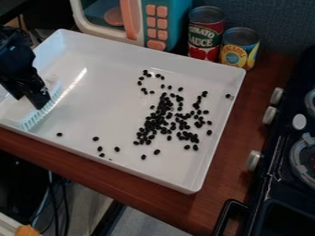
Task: Sweep into pile
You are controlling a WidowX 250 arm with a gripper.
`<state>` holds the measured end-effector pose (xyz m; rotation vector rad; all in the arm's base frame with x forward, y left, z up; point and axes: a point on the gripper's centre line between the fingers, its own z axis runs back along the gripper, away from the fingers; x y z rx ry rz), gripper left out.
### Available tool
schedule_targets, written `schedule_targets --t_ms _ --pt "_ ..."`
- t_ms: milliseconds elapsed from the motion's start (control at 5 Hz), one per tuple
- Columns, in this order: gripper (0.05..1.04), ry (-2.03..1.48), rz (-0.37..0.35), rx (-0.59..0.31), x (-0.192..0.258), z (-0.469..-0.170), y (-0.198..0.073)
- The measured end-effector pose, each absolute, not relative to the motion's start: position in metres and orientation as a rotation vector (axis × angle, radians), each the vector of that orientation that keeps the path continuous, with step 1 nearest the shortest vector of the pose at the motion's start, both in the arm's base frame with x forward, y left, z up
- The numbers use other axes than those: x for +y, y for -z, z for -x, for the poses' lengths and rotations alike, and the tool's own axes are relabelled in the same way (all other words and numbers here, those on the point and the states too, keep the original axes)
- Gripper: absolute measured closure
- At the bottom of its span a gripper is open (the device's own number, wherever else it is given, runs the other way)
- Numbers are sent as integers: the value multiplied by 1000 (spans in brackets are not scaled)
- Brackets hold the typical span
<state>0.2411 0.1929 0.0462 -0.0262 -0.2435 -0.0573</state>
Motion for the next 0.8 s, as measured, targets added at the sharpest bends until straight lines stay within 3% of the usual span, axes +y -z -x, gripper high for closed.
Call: schedule_targets --t_ms 400,800 --pt "371 16 58 -224 164 -246 -36" --pt "371 3 12 -282 145 -247 -31"
